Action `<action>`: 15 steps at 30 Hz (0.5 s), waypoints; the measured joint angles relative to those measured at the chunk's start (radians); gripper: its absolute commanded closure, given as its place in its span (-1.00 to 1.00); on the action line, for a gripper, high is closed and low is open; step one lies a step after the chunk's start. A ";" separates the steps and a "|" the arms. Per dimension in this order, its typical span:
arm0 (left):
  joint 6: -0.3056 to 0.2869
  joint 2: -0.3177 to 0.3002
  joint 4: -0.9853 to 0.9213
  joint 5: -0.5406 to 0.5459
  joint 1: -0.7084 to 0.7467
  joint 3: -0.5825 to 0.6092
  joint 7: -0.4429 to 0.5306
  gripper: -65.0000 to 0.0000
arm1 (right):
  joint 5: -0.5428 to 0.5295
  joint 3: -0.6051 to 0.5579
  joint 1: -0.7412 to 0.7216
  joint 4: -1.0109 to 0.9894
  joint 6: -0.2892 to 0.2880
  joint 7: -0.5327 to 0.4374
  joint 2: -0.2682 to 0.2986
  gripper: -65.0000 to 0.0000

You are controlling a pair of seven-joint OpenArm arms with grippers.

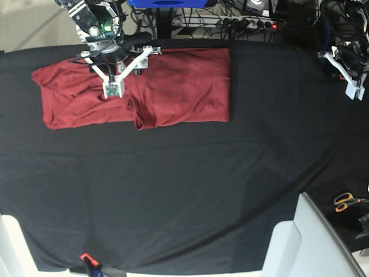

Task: Fold the T-shirt properly
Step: 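Lift the right gripper and move it along the folded shirt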

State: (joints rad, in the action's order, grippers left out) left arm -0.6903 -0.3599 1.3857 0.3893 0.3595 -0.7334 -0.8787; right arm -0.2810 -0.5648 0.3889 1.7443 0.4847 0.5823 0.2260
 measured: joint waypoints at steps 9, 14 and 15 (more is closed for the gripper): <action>0.000 0.004 -0.062 -0.015 -0.008 -0.003 0.001 1.00 | -0.035 0.000 0.002 -0.048 -0.005 -0.007 -0.005 0.95; 0.000 0.004 -0.062 -0.015 -0.007 -0.003 0.001 1.00 | -0.079 0.000 0.000 -0.045 -0.006 -0.005 0.003 0.97; 0.000 0.004 -0.062 -0.015 -0.008 -0.003 0.001 1.00 | -0.079 0.000 0.000 -0.045 -0.006 -0.004 0.003 0.98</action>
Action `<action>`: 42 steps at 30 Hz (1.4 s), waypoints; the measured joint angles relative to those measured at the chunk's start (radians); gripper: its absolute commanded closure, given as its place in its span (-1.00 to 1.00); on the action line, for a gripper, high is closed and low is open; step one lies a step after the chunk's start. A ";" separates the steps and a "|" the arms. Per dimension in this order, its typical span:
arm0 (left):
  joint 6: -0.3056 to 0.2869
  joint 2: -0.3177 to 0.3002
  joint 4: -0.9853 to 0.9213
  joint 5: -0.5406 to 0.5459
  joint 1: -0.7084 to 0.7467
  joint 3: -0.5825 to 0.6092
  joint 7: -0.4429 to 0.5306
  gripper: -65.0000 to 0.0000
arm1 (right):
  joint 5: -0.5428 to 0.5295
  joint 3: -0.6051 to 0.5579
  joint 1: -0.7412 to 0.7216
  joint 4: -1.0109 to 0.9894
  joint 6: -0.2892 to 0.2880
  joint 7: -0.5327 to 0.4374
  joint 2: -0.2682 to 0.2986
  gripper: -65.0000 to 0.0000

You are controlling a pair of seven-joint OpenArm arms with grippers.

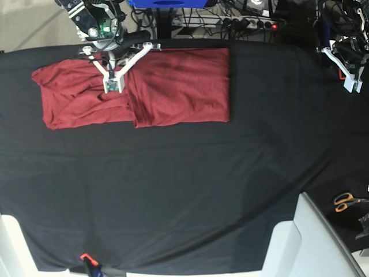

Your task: Fold the T-shirt properly

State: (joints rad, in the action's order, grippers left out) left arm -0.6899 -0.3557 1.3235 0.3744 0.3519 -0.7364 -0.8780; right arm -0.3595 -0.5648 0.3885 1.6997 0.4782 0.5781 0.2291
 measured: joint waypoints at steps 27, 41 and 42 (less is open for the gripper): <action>0.000 -0.004 0.000 0.000 0.000 0.002 0.000 1.00 | 0.000 0.000 0.019 0.008 0.003 -0.002 0.000 0.94; 0.000 -0.002 0.001 0.000 -0.003 0.003 0.000 1.00 | -0.055 0.198 0.008 0.241 0.070 0.051 0.058 -0.59; 0.000 -0.002 0.001 0.001 -0.003 0.003 0.000 1.00 | -0.100 0.228 0.002 0.241 0.075 0.068 0.062 -0.61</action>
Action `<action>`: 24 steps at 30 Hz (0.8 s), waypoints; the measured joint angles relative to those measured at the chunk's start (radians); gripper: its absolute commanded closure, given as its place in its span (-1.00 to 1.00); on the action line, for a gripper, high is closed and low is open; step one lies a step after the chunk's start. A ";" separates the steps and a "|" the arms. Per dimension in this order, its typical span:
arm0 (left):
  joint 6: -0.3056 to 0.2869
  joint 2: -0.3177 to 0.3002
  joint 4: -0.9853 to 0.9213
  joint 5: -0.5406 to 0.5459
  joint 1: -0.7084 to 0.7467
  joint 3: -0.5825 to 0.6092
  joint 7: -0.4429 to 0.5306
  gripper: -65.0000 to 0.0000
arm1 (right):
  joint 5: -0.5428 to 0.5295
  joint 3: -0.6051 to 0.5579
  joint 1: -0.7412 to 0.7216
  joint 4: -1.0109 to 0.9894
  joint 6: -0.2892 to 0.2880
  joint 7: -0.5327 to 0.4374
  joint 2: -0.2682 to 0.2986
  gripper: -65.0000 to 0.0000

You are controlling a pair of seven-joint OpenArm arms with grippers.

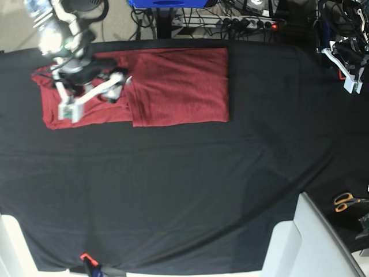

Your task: Fold the T-shirt properly

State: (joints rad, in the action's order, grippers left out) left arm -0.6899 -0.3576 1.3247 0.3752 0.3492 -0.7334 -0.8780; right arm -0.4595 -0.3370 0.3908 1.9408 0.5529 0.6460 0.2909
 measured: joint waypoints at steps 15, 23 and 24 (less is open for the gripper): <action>0.000 0.002 -0.001 0.002 -0.021 0.000 0.000 1.00 | -0.064 -0.170 -0.012 -0.100 -0.004 0.004 0.016 -0.35; 0.000 0.003 -0.003 0.007 -0.017 0.001 0.003 1.00 | -0.063 -0.169 -0.044 -0.192 -0.004 -0.034 0.013 0.28; 0.000 0.002 -0.003 0.006 -0.018 0.001 0.003 1.00 | -0.062 -0.169 -0.044 -0.201 -0.004 -0.036 0.013 0.47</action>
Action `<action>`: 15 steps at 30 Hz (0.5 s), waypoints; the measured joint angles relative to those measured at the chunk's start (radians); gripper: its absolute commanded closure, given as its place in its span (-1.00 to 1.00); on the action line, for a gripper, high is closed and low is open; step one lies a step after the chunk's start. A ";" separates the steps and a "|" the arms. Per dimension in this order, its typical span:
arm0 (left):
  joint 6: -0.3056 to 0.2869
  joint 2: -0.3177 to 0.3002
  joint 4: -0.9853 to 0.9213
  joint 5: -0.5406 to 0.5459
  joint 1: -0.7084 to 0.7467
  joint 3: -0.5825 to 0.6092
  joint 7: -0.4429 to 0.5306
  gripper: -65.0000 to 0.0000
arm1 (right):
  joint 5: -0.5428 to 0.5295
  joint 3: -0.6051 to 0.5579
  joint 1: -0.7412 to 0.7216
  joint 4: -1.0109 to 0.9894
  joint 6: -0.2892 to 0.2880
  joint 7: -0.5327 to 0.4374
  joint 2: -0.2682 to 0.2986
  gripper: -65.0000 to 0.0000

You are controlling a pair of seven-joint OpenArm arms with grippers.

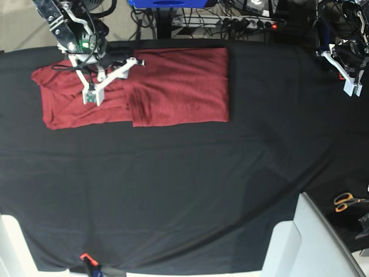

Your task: Fold the T-shirt properly

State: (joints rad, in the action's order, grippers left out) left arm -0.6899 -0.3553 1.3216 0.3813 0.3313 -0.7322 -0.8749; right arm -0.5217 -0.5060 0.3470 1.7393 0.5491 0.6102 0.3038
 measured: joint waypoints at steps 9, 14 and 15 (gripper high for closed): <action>0.000 0.000 0.000 0.000 0.000 0.000 0.000 1.00 | -0.003 0.002 0.059 -0.007 0.000 -0.003 0.000 0.98; 0.000 0.000 0.000 0.000 0.000 0.000 0.000 1.00 | -0.002 0.007 0.079 0.020 0.012 -0.003 0.002 0.98; 0.000 0.000 0.000 0.000 0.000 0.000 0.000 1.00 | -0.002 0.007 0.078 0.047 0.013 -0.001 0.004 0.98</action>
State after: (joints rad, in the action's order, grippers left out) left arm -0.6899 -0.3550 1.3216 0.3817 0.3317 -0.7319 -0.8749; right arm -0.5232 -0.4992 0.4252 1.7859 0.5625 0.6094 0.3080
